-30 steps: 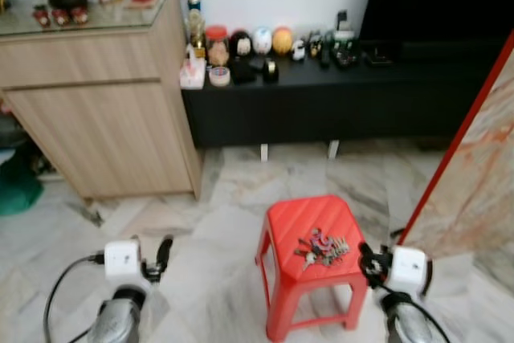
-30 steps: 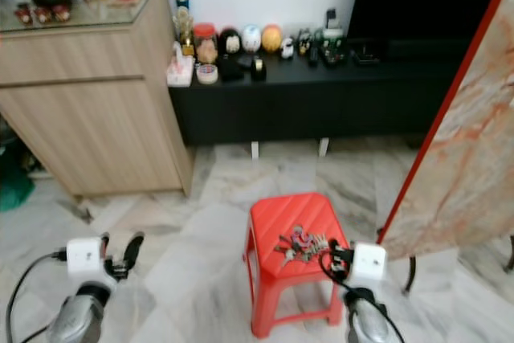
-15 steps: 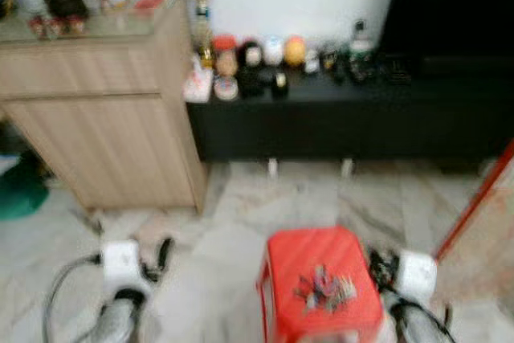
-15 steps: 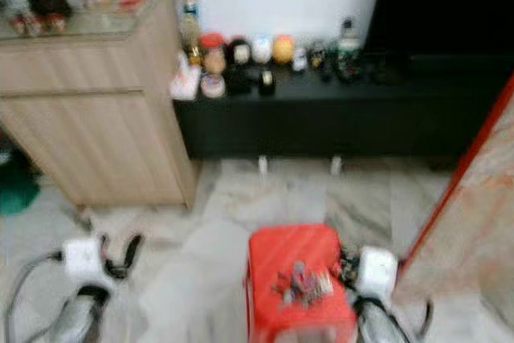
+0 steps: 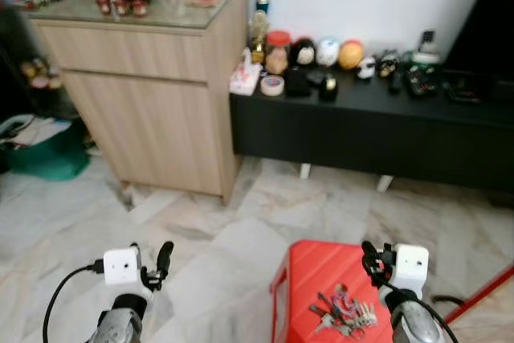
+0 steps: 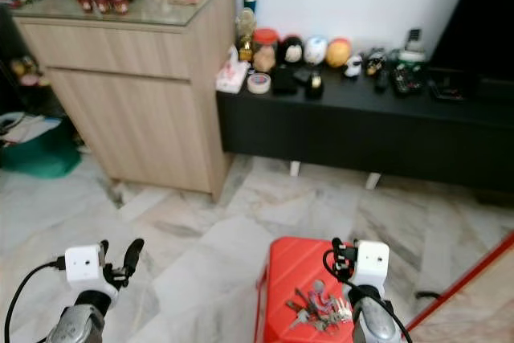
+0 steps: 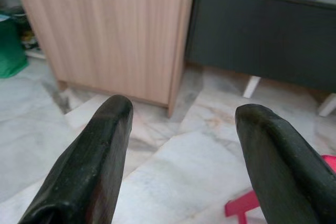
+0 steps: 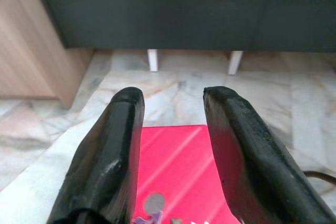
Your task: Hang keys on a hook
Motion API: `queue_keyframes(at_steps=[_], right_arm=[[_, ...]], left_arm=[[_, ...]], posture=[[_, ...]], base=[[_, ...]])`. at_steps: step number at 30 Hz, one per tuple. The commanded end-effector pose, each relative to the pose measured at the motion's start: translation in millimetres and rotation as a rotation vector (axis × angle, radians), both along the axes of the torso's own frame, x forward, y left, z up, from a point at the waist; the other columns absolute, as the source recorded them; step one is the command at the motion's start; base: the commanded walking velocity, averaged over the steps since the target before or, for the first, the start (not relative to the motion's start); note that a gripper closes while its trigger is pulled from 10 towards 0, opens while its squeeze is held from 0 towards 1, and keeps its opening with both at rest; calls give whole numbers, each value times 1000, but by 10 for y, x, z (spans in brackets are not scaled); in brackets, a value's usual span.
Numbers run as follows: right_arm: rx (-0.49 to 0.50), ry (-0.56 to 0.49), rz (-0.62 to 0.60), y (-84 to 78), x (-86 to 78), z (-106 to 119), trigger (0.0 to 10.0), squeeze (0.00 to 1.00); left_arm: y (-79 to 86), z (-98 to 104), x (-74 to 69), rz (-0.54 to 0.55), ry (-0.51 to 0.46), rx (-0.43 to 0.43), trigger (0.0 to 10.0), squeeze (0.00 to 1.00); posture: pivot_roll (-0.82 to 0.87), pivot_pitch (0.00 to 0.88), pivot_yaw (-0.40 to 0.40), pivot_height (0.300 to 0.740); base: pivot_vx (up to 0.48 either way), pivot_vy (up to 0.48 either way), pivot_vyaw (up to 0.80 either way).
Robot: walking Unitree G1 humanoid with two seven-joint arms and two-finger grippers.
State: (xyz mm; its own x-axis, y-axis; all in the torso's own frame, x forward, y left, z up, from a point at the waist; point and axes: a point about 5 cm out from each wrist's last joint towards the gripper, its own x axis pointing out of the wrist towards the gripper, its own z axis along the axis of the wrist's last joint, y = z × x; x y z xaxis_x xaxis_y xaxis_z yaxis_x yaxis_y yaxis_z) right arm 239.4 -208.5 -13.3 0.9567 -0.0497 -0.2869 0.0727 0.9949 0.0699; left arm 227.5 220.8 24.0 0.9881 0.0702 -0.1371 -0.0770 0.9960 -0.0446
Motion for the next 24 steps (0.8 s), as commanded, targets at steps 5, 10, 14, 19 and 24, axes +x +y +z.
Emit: queue_keyframes(at_steps=[5, 10, 14, 19, 24], right_arm=[[6, -10, -15, 4, 11, 15, 10000, 0], [35, -19, -41, 1, 5, 17, 10000, 0], [28, -33, -45, -6, 1, 30, 10000, 0], [18, -29, -44, -20, -8, 29, 10000, 0], [-23, 13, -22, -23, -7, 0, 10000, 0]], left_arm=[[24, 40, 38, -15, -3, 14, 10000, 0], [19, 50, 54, -23, -4, 15, 10000, 0], [-11, 63, 74, -47, -6, 27, 10000, 0], [3, 66, 72, -51, -5, 36, 10000, 0], [11, 68, 80, -46, -6, 38, 10000, 0]], posture=[[47, 0, -13, 723], [44, 0, -10, 723], [47, 0, -7, 723], [41, 0, -11, 723], [37, 0, -14, 718]], base=[[0, 0, 800], [0, 0, 0], [0, 0, 0], [0, 0, 0], [0, 0, 0]])
